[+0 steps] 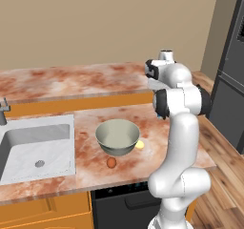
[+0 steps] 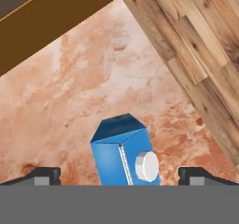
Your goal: Gather the eggs and milk located in the vicinity of the sink area and place them right next to the bowl.
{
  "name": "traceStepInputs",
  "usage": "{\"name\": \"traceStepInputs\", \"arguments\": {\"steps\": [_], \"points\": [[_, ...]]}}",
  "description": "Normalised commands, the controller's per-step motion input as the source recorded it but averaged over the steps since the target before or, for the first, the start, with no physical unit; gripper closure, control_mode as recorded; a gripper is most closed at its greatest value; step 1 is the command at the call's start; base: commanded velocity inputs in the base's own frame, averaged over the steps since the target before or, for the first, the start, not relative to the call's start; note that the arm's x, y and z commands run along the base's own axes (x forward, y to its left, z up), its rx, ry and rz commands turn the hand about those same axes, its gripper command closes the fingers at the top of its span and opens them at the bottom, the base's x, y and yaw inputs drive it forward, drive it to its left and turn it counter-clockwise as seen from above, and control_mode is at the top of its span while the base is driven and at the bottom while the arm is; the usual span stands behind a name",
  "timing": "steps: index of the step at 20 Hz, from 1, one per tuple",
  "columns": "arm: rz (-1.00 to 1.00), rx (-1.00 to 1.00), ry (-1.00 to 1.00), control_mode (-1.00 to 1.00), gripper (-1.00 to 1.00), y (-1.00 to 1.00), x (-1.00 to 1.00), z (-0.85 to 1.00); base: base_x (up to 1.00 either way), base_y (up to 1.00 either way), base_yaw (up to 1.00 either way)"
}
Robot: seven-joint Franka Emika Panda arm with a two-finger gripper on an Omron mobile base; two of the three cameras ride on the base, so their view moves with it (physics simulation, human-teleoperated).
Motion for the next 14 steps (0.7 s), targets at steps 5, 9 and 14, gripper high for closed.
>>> {"name": "traceStepInputs", "arguments": {"steps": [5,9,14], "points": [[0.00,0.00,0.02,-1.00,-1.00,0.00,0.03,-0.01,0.00,0.00,0.00],[0.00,0.00,0.03,-1.00,-1.00,0.00,0.00,-0.11,0.00,0.00,0.00],[-0.01,0.00,0.06,-1.00,-1.00,0.00,0.00,-0.22,0.00,0.00,0.00]]}}
